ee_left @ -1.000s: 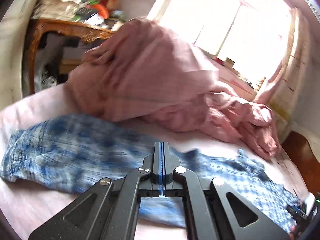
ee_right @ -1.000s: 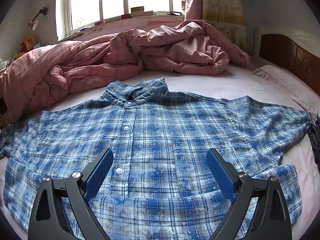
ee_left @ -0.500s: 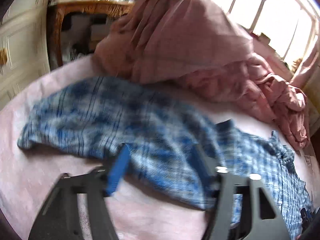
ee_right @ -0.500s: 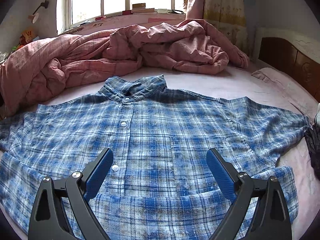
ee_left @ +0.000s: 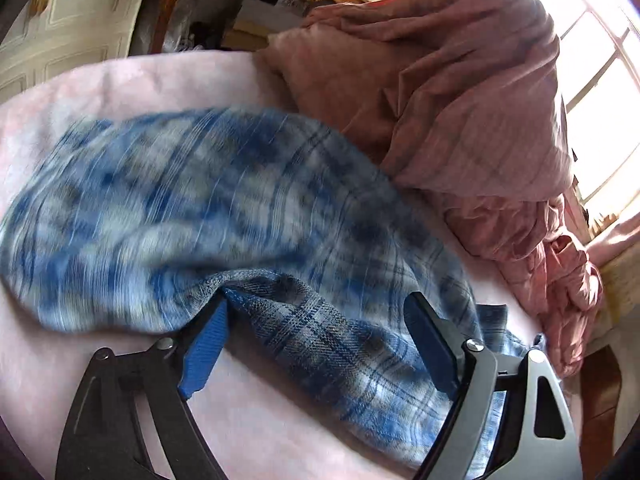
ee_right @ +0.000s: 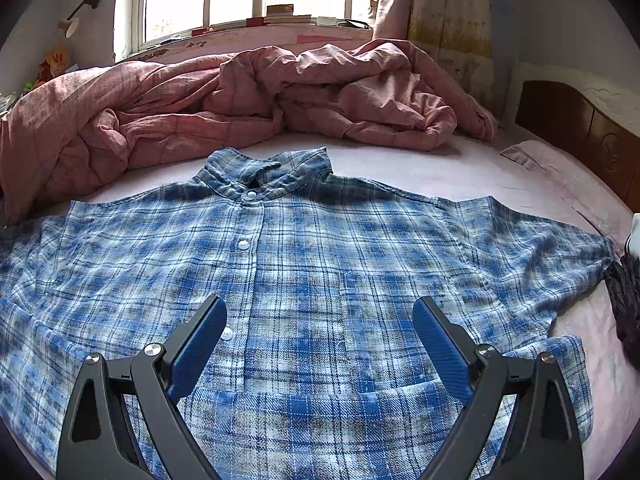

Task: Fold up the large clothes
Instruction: 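Lift the sleeve with the left gripper, lay it across the body, open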

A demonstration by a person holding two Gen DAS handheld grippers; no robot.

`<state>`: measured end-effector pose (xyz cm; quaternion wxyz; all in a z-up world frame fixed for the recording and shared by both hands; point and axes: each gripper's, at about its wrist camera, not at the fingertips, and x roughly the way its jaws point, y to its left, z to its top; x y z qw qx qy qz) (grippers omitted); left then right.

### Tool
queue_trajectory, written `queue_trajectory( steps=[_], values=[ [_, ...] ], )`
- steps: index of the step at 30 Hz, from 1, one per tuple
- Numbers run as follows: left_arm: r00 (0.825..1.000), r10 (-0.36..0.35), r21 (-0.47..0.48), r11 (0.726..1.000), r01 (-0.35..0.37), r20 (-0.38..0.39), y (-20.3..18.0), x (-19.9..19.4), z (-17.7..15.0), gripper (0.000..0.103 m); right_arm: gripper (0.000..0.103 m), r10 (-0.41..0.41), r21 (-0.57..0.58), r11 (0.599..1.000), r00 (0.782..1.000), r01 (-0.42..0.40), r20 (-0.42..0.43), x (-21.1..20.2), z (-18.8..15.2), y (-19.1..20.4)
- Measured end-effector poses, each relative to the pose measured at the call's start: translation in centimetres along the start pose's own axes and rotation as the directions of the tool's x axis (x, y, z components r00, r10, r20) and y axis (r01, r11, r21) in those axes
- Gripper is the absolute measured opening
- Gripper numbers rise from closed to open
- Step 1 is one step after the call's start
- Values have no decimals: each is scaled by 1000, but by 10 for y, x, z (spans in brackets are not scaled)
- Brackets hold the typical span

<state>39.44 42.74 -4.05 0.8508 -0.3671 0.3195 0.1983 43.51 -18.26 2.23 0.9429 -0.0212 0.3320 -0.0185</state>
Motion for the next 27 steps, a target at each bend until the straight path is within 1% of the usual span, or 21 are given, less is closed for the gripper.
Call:
queue_trajectory(
  steps=[2, 3, 4, 5, 6, 7, 9, 11, 12, 14, 15, 17, 18, 19, 20, 22, 23, 24, 25, 26, 27],
  values=[
    [993, 106, 55, 993, -108, 46, -7, 4, -2, 16, 95, 2, 1, 1000, 1000, -2, -3, 1, 0, 0],
    [994, 95, 59, 994, -97, 45, -8, 5, -2, 9, 95, 5, 1, 1000, 1000, -5, -4, 1, 0, -1],
    [999, 24, 47, 999, -25, 25, -8, 4, -2, 7, 95, 6, 2, 1000, 1000, -6, -4, 1, 0, -1],
    [999, -48, 32, 998, 47, 15, -7, 2, -2, 6, 95, 5, 2, 1000, 1000, -5, -4, 1, 0, -1],
    [995, -100, 30, 995, 99, 20, -9, -3, -2, 6, 95, 4, 2, 1000, 1000, -4, -3, 1, 0, -1],
    [990, -138, 52, 989, 136, 38, -16, -11, -2, 6, 95, 5, 1, 1000, 1000, -5, -4, 1, 0, -1],
    [976, -201, 126, 974, 190, 81, -38, -30, -7, 6, 95, 4, 2, 1000, 1000, -4, -5, 1, 0, -1],
    [957, -266, 201, 950, 239, 120, -62, -55, -15, 6, 95, 4, 4, 1000, 1000, -4, -7, 1, 0, -1],
    [945, -300, 236, 935, 265, 127, -76, -68, -25, 6, 95, 5, 5, 1000, 1000, -5, -8, 2, 0, -1],
    [926, -361, 321, 895, 310, 112, -107, -84, -37, 6, 95, 14, 4, 1000, 1000, -14, -6, 0, 1, -1],
    [922, -373, 367, 876, 312, 108, -126, -93, -46, 6, 95, 18, 4, 1000, 1000, -18, -2, 0, 2, -1],
    [922, -380, 451, 838, 307, 80, -167, -104, -61, 6, 95, 18, 6, 1000, 1000, -18, 8, -3, 3, -4],
    [916, -396, 476, 819, 321, 63, -187, -109, -70, 6, 95, 15, 11, 1000, 1000, -15, 14, -5, 4, -6],
    [910, -414, 482, 805, 345, 39, -203, -113, -76, 6, 95, 15, 17, 1000, 1000, -15, 17, -6, 5, -9],
    [903, -430, 482, 790, 379, -4, -221, -112, -84, 6, 95, 16, 28, 999, 1000, -17, 19, -7, 6, -12],
    [881, -464, 492, 747, 447, -96, -252, -103, -102, 6, 95, 27, 58, 998, 1000, -27, 16, -6, 8, -20],
    [888, -448, 510, 742, 435, -105, -265, -97, -115, 6, 95, 39, 75, 996, 999, -40, 10, -5, 9, -23],
    [901, -420, 533, 741, 409, -107, -275, -91, -129, 6, 95, 50, 85, 995, 999, -50, 3, -2, 9, -26],
    [907, -404, 553, 731, 400, -123, -282, -82, -142, 7, 95, 56, 92, 994, 998, -55, -5, 0, 9, -27],
    [903, -402, 561, 718, 412, -150, -287, -73, -154, 8, 95, 55, 97, 994, 998, -54, -11, 1, 8, -28],
    [895, -404, 563, 703, 435, -187, -289, -64, -168, 11, 95, 50, 98, 994, 999, -48, -14, 2, 8, -29]
  ],
)
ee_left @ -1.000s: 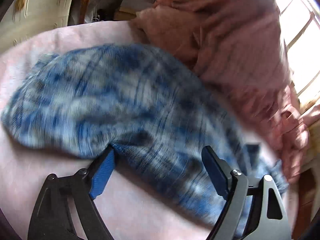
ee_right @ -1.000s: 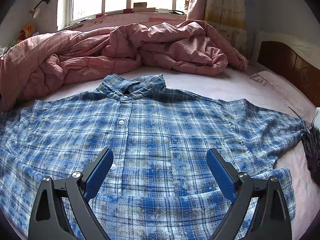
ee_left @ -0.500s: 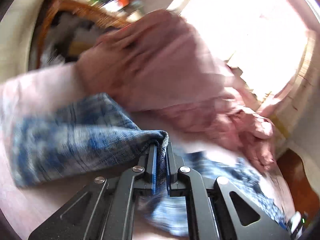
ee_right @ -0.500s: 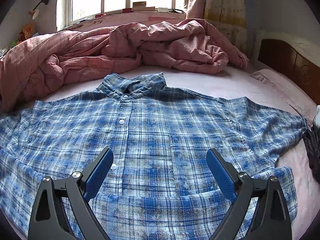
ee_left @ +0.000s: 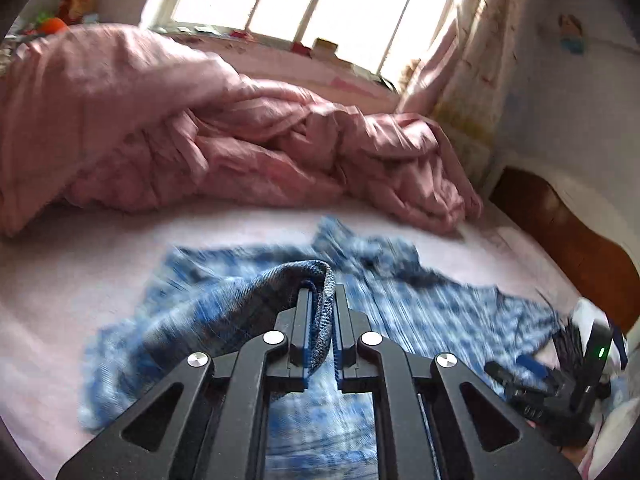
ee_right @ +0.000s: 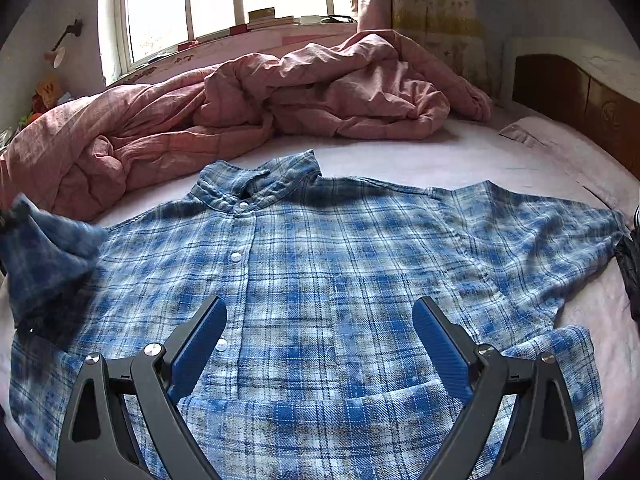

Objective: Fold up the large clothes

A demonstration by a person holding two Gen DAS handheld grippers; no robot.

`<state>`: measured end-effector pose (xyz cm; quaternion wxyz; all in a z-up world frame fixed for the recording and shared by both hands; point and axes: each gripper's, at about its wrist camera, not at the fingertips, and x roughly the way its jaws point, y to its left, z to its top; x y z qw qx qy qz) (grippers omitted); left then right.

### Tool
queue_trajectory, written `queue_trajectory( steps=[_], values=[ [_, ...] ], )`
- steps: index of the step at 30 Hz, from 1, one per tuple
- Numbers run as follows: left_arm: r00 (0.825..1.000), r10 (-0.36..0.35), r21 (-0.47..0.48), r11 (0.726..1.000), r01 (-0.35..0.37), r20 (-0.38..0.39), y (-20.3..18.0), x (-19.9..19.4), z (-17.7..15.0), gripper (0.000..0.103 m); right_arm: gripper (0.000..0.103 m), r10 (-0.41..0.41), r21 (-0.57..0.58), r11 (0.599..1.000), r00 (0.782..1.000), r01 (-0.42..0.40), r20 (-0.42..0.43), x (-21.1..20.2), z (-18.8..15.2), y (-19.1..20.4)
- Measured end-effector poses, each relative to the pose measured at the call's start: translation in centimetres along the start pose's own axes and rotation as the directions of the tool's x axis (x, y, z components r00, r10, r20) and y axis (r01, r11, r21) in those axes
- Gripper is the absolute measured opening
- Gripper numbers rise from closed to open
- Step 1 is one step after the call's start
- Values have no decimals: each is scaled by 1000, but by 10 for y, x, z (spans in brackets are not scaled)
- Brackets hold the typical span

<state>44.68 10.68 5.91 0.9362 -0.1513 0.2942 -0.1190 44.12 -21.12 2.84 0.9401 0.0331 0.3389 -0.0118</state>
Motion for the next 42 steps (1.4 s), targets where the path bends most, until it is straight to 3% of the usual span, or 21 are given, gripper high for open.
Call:
queue_trajectory(
  steps=[1, 2, 3, 6, 9, 12, 14, 17, 19, 22, 24, 25, 26, 29, 34, 36, 38, 42],
  values=[
    [999, -23, 7, 1000, 23, -29, -2, 9, -11, 30, 95, -7, -5, 1000, 1000, 7, 2, 0, 0, 0],
    [997, -44, 20, 999, 45, -65, -2, 16, -22, 59, 95, -14, -12, 1000, 1000, 14, 8, -1, 0, 0],
    [997, -32, 42, 998, 36, -75, -6, 15, -32, 67, 95, -16, -15, 1000, 1000, 16, 12, -2, 1, 0],
    [997, 65, 114, 992, -61, -35, -10, -4, -36, 69, 95, -3, -3, 1000, 1000, 3, 22, -6, 2, -2],
    [998, 17, 8, 1000, -18, 58, 6, -50, -23, 73, 95, -12, -9, 1000, 1000, 12, 27, -6, 2, 0],
    [986, 71, -70, 996, -61, 154, 36, -89, -13, 79, 95, -27, -17, 999, 999, 28, 30, -4, -1, 4],
    [980, 146, -95, 986, -134, 135, 61, -92, -6, 79, 95, -25, -20, 999, 999, 26, 20, -1, -2, 7],
    [982, 187, -197, 963, -182, 8, 112, -72, -6, 79, 95, 1, -43, 999, 1000, -1, 18, -1, -5, 16],
    [970, 218, -265, 934, -239, -106, 144, -52, -14, 78, 95, 0, -65, 998, 1000, 2, 31, -4, -6, 22],
    [971, 123, -350, 917, -189, -204, 173, -26, -30, 76, 95, -6, -94, 996, 999, 10, 41, -7, -8, 28],
    [971, 82, -370, 915, -162, -224, 176, -16, -38, 49, 95, -7, -102, 995, 999, 11, 38, -6, -9, 31],
    [973, 77, -361, 920, -152, -216, 173, -16, -41, 23, 95, -8, -105, 994, 999, 11, 35, -5, -10, 32],
    [974, 100, -335, 928, -165, -203, 169, -18, -40, 14, 95, -10, -107, 994, 999, 14, 33, -4, -10, 32],
    [985, 133, -223, 962, -156, -114, 140, -25, -34, 10, 95, -15, -108, 994, 999, 18, 29, -2, -10, 32],
    [1000, 24, -101, 995, -25, -9, 102, -40, -28, 8, 95, -3, -104, 995, 999, 6, 32, -3, -10, 31],
    [998, 63, -53, 997, -63, 13, 88, -42, -28, 10, 95, 9, -107, 994, 999, -4, 39, -5, -10, 32],
    [994, 102, -57, 993, -100, 39, 84, -42, -29, 10, 95, 9, -110, 994, 999, -4, 45, -7, -10, 33],
    [998, 52, -96, 994, -48, 36, 91, -38, -28, 10, 95, 12, -106, 994, 999, -7, 39, -8, -10, 33]
  ],
)
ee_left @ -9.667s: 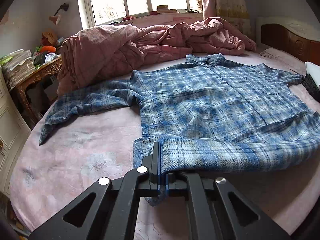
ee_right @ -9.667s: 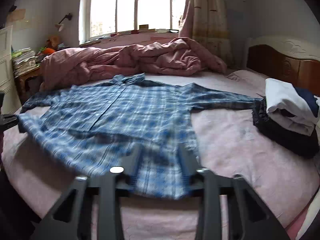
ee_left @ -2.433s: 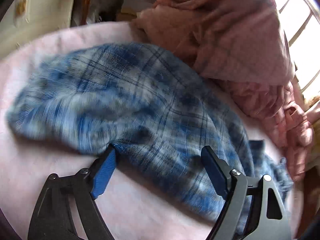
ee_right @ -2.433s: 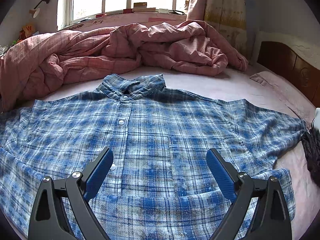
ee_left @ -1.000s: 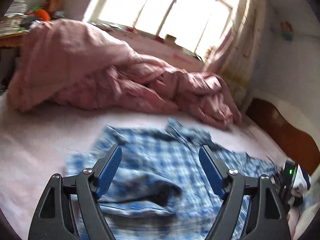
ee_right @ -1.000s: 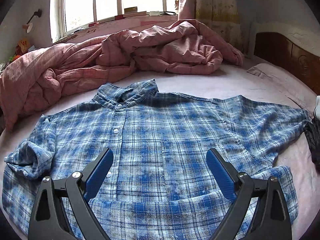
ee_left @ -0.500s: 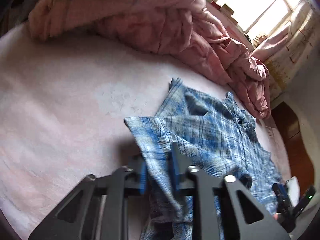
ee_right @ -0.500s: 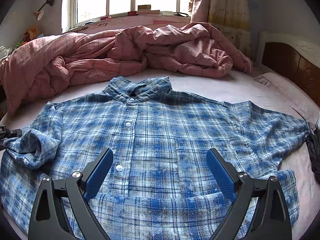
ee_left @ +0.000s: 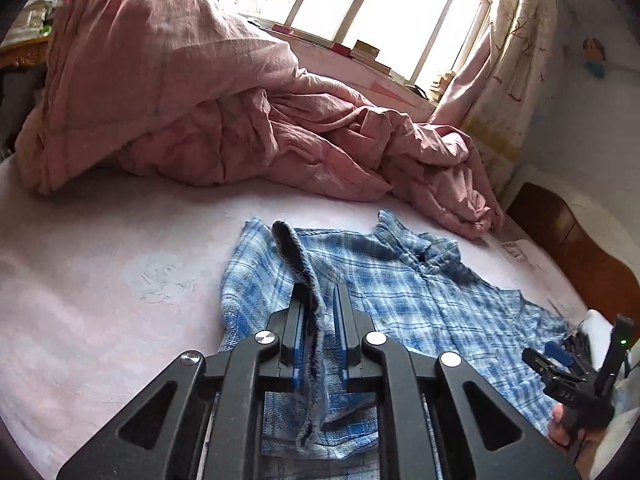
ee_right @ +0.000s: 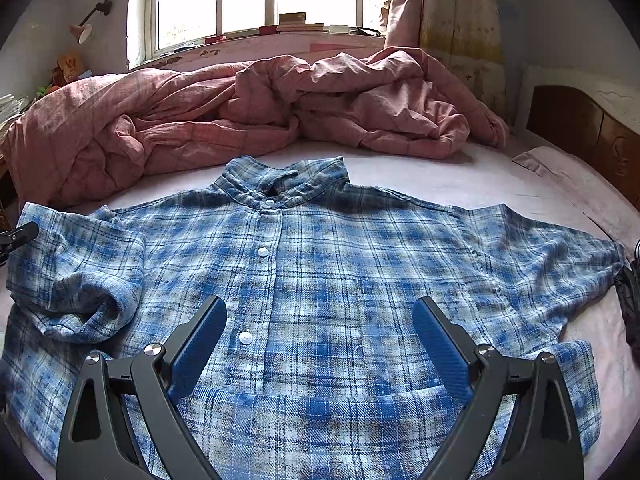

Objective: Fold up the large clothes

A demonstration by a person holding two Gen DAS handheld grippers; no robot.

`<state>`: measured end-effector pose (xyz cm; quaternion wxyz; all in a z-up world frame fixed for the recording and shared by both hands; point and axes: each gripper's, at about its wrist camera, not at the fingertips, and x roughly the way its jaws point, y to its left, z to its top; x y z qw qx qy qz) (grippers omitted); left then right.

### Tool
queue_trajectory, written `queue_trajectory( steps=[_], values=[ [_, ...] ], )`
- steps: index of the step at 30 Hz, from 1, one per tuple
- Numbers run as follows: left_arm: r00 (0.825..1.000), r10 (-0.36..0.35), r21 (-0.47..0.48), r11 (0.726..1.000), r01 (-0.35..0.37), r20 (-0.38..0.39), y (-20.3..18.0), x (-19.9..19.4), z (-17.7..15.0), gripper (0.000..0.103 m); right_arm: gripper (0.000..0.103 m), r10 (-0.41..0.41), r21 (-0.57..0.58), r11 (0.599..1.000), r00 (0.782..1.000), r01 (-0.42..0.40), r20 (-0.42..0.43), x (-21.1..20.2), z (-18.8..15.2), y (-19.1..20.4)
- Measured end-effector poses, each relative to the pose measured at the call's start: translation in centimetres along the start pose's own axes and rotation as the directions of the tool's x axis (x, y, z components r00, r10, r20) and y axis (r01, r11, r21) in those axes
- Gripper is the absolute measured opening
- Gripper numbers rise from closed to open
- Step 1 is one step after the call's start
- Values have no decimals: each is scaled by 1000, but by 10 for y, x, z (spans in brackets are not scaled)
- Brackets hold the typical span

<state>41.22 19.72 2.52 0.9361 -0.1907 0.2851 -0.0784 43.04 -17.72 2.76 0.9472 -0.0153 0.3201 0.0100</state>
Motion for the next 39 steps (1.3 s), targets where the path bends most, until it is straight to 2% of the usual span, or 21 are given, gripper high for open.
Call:
queue_trajectory(
  steps=[1, 5, 8, 9, 12, 14, 16, 17, 18, 20, 22, 24, 27, 28, 30, 31, 32, 34, 35, 36, 39],
  values=[
    [1000, -8, -5, 1000, 8, -3, 2, 0, 0, 4, 95, 1, 2, 1000, 1000, -1, -1, 0, 0, 0],
    [994, -113, -17, 993, 113, 6, -2, -3, 3, 3, 95, 9, 5, 1000, 1000, -9, 2, -2, 0, 1],
    [969, -247, 36, 968, 247, -19, -25, -5, 0, 3, 95, 101, 27, 994, 995, -101, 18, -7, 2, 0],
    [964, -264, 55, 963, 265, -31, -35, -2, -3, 3, 95, 139, 35, 990, 990, -139, 24, -9, 3, -1],
    [966, -245, 112, 961, 254, -86, -71, 15, -20, 3, 95, 230, 70, 970, 971, -234, 58, -17, 4, -3],
    [955, -260, 153, 947, 281, -145, -96, 29, -36, 3, 95, 283, 97, 952, 956, -290, 78, -20, 5, -7],
    [940, -279, 163, 936, 312, -198, -115, 40, -51, 3, 91, 357, 124, 922, 930, -366, 88, -21, 6, -9],
    [927, -298, 154, 929, 337, -227, -123, 46, -58, 3, 82, 408, 145, 897, 908, -418, 94, -21, 5, -11],
    [912, -321, 138, 921, 364, -256, -129, 52, -64, 3, 79, 456, 165, 870, 885, -465, 91, -20, 5, -11],
    [891, -345, 118, 912, 392, -294, -139, 60, -74, 3, 66, 585, 222, 781, 808, -584, 68, -11, 3, -12],
    [895, -321, 160, 910, 382, -309, -149, 62, -83, 3, 62, 636, 259, 737, 770, -624, 45, -3, 0, -9],
    [907, -287, 217, 907, 361, -310, -157, 63, -89, 3, 60, 649, 279, 728, 761, -627, 17, 6, -2, -4],
    [906, -286, 226, 904, 363, -313, -160, 64, -92, 3, 57, 625, 261, 759, 780, -597, -31, 16, -5, 7],
    [905, -292, 225, 902, 368, -310, -159, 63, -93, 3, 51, 619, 256, 766, 784, -589, -48, 20, -6, 10],
    [904, -300, 230, 898, 375, -305, -159, 59, -93, 5, 30, 602, 259, 783, 794, -566, -84, 27, -10, 16],
    [909, -290, 241, 899, 366, -300, -160, 58, -93, 13, 14, 578, 272, 797, 811, -539, -86, 30, -12, 15],
    [917, -274, 257, 901, 350, -290, -161, 56, -92, 30, 3, 536, 292, 817, 841, -496, -71, 31, -14, 13],
    [945, -222, 285, 914, 288, -241, -160, 51, -85, 55, 3, 420, 280, 875, 907, -394, -37, 27, -10, 8],
    [950, -222, 280, 919, 279, -219, -155, 48, -79, 55, 3, 347, 253, 908, 938, -335, 0, 21, -6, 4],
    [951, -232, 261, 923, 282, -205, -149, 45, -73, 55, 3, 285, 243, 928, 958, -283, 26, 17, -2, -1],
    [968, -220, 181, 954, 240, -123, -120, 31, -48, 56, 3, 138, 232, 960, 986, -156, 93, 11, 16, -19]
  ],
)
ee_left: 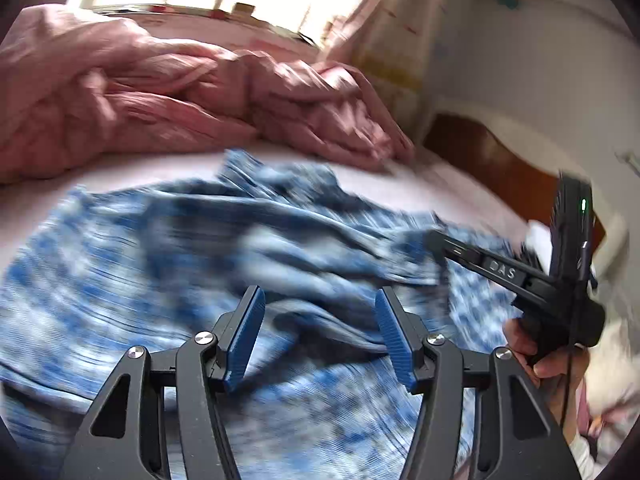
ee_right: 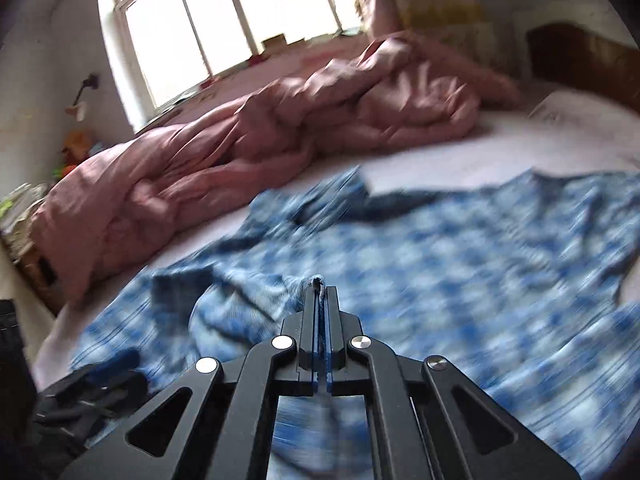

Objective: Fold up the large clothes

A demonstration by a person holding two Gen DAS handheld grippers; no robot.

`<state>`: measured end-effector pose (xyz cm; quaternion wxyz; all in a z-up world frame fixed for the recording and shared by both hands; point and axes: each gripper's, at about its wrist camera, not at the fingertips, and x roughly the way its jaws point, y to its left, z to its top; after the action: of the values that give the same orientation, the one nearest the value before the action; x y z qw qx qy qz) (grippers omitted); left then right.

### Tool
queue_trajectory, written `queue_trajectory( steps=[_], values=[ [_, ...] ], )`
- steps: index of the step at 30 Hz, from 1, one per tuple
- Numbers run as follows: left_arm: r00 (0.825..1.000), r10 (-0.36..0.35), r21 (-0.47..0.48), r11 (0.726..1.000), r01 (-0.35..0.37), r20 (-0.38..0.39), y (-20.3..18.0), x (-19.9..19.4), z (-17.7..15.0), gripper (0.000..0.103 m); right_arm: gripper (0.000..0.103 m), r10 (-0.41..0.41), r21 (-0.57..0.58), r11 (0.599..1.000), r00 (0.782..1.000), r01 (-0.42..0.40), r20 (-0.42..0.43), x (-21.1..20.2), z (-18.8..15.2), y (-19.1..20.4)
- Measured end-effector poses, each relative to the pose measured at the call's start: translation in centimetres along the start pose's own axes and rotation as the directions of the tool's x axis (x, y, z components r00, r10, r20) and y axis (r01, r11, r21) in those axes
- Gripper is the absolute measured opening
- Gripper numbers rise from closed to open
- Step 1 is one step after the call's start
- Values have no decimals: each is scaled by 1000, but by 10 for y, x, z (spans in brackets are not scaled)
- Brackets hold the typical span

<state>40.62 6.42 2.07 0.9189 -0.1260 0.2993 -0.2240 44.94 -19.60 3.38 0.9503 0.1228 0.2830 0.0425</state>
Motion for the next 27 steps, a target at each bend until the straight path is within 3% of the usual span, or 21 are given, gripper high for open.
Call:
queue_trajectory(
  steps=[3, 6, 9, 11, 13, 18, 21, 23, 25, 27],
  values=[
    [984, 155, -30, 988, -153, 84, 28, -21, 12, 57, 2, -96, -63, 993, 994, 99, 44, 10, 28, -2],
    [955, 282, -51, 959, -279, 88, 53, -26, 15, 57, 2, -165, -166, 970, 983, 175, 77, 20, 50, 6],
    [903, 428, -147, 896, -419, 37, 75, -29, 17, 57, 2, -197, -164, 963, 975, 212, 105, 26, 57, 0],
    [906, 417, -203, 896, -395, 76, 82, -41, 16, 58, 2, -215, -146, 962, 970, 230, 113, 31, 54, -10],
    [903, 424, -192, 894, -404, 71, 84, -44, 17, 60, 2, -237, -136, 959, 967, 248, 92, 45, 51, -23],
    [858, 513, -128, 852, -508, 8, 89, -26, 12, 61, 2, -265, -84, 960, 964, 267, 31, 65, 50, -47],
    [855, 517, -135, 846, -516, -31, 99, -18, 7, 60, 2, -277, -40, 959, 959, 279, 53, 56, 54, -60],
    [861, 508, -141, 850, -507, -28, 104, -14, 4, 61, 2, -308, -48, 949, 949, 311, 67, 50, 55, -62],
    [856, 515, -174, 841, -513, -36, 112, -12, 0, 60, 3, -299, -77, 950, 952, 304, 68, 46, 54, -60],
    [873, 486, -191, 854, -484, -41, 116, -12, -1, 60, 8, -294, -81, 951, 954, 299, 65, 43, 56, -58]
  ],
)
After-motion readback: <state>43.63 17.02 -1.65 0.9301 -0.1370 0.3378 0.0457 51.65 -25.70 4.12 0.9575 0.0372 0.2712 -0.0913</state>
